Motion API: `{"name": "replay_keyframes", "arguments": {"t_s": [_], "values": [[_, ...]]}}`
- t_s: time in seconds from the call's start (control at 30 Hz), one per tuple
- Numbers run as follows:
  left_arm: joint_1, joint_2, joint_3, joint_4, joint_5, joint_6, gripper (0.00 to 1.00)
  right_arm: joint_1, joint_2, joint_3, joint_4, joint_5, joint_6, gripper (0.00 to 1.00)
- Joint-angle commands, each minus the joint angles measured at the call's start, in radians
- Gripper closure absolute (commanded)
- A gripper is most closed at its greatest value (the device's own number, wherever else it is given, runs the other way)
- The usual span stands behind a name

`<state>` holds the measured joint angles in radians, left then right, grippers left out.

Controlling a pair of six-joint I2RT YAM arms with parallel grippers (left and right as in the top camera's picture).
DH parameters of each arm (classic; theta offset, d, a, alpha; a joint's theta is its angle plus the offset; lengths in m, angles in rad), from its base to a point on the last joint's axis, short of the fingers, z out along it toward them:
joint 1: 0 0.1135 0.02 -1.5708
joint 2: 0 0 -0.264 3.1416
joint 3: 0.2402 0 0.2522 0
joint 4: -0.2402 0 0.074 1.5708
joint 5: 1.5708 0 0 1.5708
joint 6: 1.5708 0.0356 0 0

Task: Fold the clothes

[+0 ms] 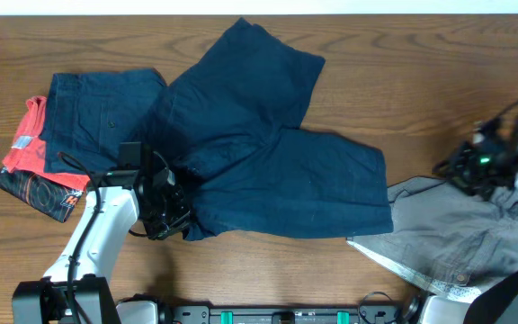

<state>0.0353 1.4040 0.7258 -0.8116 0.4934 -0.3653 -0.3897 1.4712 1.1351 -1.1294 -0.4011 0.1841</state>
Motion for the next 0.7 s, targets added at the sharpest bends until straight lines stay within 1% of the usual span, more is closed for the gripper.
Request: {"name": "replay_keyframes", "arguments": {"t_s": [0.0, 0.1, 0.23, 0.37, 0.5, 0.53, 0.6, 0.67], "values": [[-0.002, -0.007, -0.004, -0.005, -0.009, 0.006, 0.94, 0.078, 0.008, -0.076, -0.016, -0.018, 0.055, 0.71], [-0.002, -0.007, -0.004, -0.006, -0.009, 0.006, 0.94, 0.132, 0.008, -0.174, 0.004, -0.018, 0.121, 0.65], [-0.002, -0.007, -0.004, -0.006, -0.009, 0.006, 0.94, 0.2, 0.008, -0.314, 0.056, -0.019, 0.195, 0.63], [-0.002, -0.007, -0.004, -0.006, -0.009, 0.006, 0.94, 0.235, 0.008, -0.385, 0.091, -0.021, 0.221, 0.61], [-0.002, -0.007, -0.004, -0.01, -0.009, 0.006, 0.94, 0.239, 0.008, -0.416, 0.151, -0.018, 0.246, 0.57], [-0.002, -0.007, -0.004, -0.014, -0.009, 0.006, 0.94, 0.24, 0.008, -0.424, 0.172, -0.018, 0.259, 0.57], [-0.002, -0.007, -0.004, -0.025, -0.009, 0.006, 0.94, 0.241, 0.008, -0.435, 0.204, -0.018, 0.282, 0.6], [-0.002, -0.007, -0.004, -0.037, -0.009, 0.006, 0.94, 0.241, 0.008, -0.451, 0.238, -0.018, 0.305, 0.68]]}}
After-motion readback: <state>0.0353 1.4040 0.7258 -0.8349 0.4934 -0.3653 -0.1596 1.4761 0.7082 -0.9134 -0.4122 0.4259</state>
